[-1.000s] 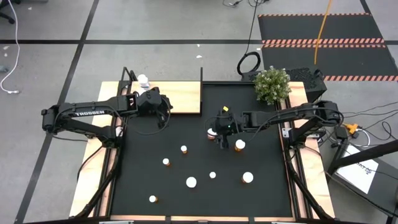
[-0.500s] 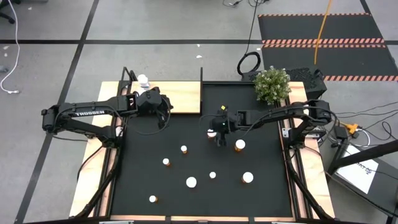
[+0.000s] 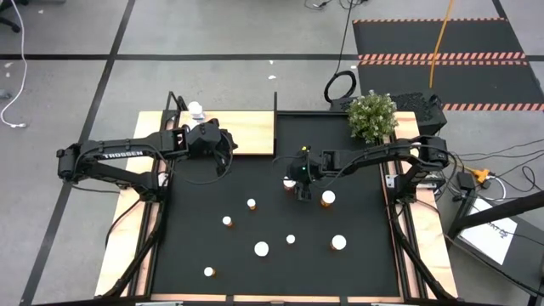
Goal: Pick and place medicine bottles onto shelf by color
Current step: Put the large orange pill bottle on the shelf
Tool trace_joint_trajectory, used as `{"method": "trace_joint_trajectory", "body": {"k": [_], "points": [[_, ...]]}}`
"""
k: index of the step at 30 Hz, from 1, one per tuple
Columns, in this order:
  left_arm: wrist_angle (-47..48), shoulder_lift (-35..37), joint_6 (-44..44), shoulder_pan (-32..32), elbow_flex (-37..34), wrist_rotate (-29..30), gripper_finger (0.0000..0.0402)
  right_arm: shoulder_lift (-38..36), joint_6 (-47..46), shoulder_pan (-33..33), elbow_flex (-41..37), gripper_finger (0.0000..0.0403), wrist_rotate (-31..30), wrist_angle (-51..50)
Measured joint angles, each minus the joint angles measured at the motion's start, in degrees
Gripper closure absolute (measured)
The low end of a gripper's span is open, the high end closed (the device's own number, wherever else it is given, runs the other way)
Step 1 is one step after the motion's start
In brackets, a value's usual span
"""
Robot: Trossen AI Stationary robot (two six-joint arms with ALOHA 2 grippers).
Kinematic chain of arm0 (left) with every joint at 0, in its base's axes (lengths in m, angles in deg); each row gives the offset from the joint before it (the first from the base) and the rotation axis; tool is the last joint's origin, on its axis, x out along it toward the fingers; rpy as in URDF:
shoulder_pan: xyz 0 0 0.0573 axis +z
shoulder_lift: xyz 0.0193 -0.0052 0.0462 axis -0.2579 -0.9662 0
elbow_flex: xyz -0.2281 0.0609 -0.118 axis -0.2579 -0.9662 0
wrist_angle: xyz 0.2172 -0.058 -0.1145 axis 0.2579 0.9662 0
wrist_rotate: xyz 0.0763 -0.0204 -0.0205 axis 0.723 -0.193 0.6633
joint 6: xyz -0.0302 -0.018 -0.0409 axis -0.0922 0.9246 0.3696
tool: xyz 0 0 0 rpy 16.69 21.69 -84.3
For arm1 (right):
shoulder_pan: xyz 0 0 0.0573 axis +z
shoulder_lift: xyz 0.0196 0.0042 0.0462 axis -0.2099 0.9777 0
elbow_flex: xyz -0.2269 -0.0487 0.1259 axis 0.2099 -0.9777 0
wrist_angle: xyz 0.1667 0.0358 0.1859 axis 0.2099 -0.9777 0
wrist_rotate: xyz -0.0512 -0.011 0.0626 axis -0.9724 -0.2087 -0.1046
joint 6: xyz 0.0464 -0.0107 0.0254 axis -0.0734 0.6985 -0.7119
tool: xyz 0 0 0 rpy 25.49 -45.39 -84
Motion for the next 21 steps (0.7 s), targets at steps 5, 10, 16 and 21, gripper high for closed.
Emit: {"method": "trace_joint_trajectory", "body": {"k": [5, 10, 16, 21], "points": [[-1.5, 0.0, -0.1, 0.0, 0.0, -1.8, 0.0380, 0.4, 0.2, 0.0, 0.0, 0.0141, 0.1, 0.5], [-3.4, 0.0, -0.8, 0.0, 0.0, -1.9, 0.0380, 0.4, 0.8, 0.0, 0.0, 0.0166, 0.1, 0.7], [-9.2, 0.0, -3.9, 0.0, 0.0, -1.9, 0.0380, 0.2, 1.7, -0.1, 0.0, 0.0192, 0.1, 0.6], [-12.5, 0.0, -5.9, -0.3, 0.0, -1.9, 0.0380, 0.0, 1.7, -0.2, 0.0, 0.0194, 0.0, 0.6]]}}
